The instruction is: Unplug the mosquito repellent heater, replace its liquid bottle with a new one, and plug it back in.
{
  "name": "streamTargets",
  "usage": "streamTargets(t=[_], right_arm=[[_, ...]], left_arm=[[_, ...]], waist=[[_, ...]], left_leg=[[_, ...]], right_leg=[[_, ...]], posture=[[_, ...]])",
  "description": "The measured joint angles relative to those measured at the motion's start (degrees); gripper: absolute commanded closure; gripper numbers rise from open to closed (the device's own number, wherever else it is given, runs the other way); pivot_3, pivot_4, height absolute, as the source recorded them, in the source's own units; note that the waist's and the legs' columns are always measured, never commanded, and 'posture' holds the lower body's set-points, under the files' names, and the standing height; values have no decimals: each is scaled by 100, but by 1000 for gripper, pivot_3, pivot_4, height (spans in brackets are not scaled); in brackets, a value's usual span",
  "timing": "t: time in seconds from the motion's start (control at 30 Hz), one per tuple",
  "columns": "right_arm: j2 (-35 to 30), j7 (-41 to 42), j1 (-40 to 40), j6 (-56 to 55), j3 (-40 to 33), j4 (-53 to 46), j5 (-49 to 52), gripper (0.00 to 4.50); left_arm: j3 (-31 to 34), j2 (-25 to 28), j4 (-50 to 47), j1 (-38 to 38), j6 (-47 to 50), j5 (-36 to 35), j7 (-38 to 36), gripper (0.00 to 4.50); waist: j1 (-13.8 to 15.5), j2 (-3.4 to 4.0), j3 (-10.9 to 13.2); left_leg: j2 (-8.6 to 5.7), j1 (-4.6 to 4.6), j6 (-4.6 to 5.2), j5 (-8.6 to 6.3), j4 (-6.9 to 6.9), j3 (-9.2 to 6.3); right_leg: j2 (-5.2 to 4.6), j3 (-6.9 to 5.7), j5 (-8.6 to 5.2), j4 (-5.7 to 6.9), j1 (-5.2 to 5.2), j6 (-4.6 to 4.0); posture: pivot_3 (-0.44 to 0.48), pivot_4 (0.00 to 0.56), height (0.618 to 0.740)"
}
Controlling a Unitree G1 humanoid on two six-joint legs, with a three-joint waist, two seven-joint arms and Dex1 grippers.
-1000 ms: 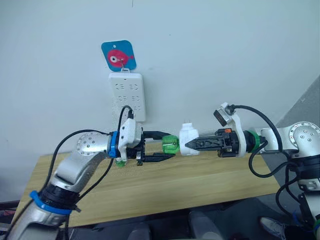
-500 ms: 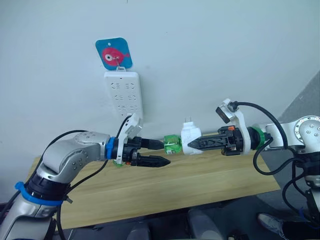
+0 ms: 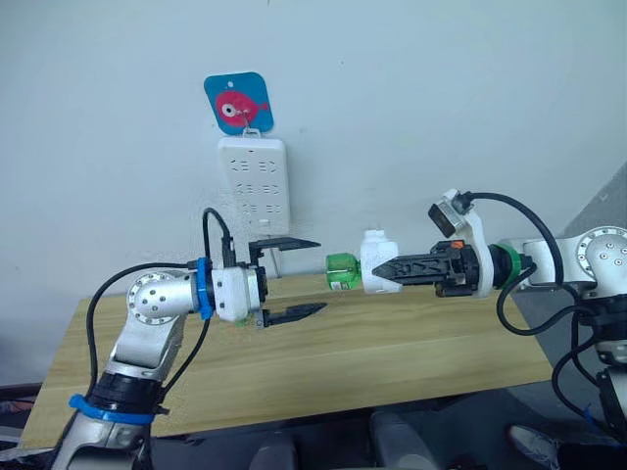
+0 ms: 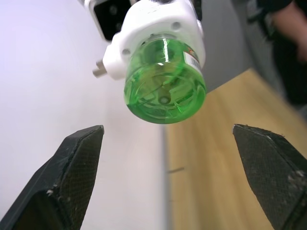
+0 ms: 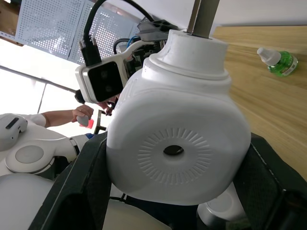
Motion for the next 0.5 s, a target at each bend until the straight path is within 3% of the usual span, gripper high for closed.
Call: streamTargets(t=[0.2, 0.43, 0.5], right_arm=[[133, -41, 1, -6, -22, 0, 0, 1410], [168, -121, 1, -23, -105, -9, 0, 1410], [169, -147, 1, -26, -105, -9, 0, 1410]], left_arm=[[-35, -352, 973, -588, -1854, 627, 367, 3], [-359, -484, 1203, -763, -2506, 808, 758, 3], [-462, -452, 1206, -763, -2567, 815, 807, 385]], waist=[[20, -1, -1], [-7, -1, -1], [-14, -1, -1]], left_leg=[[-4, -3, 0, 0, 4, -2], [-3, -2, 1, 0, 4, -6], [-4, -1, 1, 0, 7, -7]], right_leg=[[-6, 0, 5, 1, 1, 4], [-6, -3, 7, 8, 1, 2], [-5, -3, 7, 12, 1, 2]], posture=[[-159, 83, 740], [-163, 82, 740], [-163, 82, 740]])
